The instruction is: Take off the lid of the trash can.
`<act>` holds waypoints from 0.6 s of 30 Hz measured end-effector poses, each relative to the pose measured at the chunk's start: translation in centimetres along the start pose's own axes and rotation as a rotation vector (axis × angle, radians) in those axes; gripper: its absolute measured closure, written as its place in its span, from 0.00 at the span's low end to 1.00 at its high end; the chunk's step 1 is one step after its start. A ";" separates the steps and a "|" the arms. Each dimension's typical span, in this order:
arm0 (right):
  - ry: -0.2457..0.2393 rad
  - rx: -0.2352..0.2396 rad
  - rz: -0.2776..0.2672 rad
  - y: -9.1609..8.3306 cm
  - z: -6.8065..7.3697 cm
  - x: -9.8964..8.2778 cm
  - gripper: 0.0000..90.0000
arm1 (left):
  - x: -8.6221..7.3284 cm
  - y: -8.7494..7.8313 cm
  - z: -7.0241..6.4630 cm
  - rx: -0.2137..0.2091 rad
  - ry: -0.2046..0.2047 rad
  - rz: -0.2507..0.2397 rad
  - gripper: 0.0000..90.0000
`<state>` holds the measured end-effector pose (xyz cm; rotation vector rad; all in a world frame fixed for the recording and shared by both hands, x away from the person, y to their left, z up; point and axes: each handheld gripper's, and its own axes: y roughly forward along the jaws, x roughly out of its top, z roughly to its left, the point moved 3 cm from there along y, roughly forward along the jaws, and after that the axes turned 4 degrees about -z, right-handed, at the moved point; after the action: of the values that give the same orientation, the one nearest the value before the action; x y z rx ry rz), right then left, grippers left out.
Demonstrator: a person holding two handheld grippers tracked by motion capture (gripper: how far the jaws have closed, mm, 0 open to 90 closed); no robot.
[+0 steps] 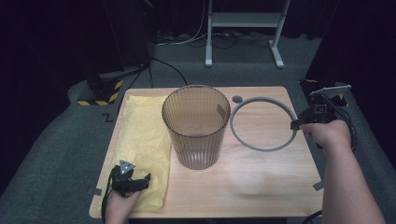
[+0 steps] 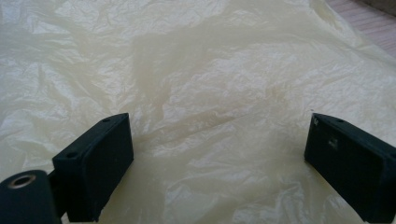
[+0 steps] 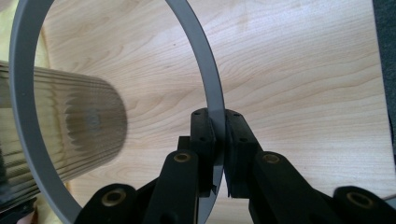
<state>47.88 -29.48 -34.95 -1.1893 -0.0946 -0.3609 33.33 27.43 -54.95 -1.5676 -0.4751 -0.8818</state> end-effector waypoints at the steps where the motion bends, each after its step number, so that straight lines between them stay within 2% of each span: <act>1: 0.001 -0.003 0.004 0.4 -0.1 -0.1 0.93 | 0.0 0.0 0.0 0.000 0.000 0.000 0.09; 4: -0.003 -0.012 0.010 2.2 -0.5 -0.4 0.93 | 0.0 0.0 0.0 0.000 0.000 0.000 0.09; 5: -0.003 -0.012 0.010 2.2 -0.5 -0.4 0.93 | 0.0 0.0 0.0 0.000 0.000 0.000 0.09; 7: 0.001 -0.015 0.013 3.5 -0.8 -0.6 0.93 | 0.0 0.0 0.0 0.000 0.000 0.000 0.09; 8: 0.001 -0.015 0.013 3.5 -0.8 -0.6 0.93 | 0.0 0.0 0.0 -0.001 0.002 0.001 0.09; 9: 0.001 -0.019 0.019 4.4 -1.0 -0.8 0.93 | 0.0 0.0 0.0 0.000 0.000 0.000 0.09; 10: 0.001 -0.019 0.019 4.4 -1.0 -0.8 0.93 | 0.0 0.0 0.0 -0.002 0.001 0.004 0.09; 14: 0.000 -0.029 0.035 6.5 -1.4 -1.2 0.93 | 0.0 0.0 0.0 -0.001 0.002 0.003 0.09; 18: -0.001 -0.037 0.041 7.6 -1.5 -1.5 0.93 | 0.0 0.0 0.0 -0.002 0.000 0.004 0.09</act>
<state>48.81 -28.08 -42.70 -1.2266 -0.0645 -0.3276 33.32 27.44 -54.92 -1.5696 -0.4705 -0.8795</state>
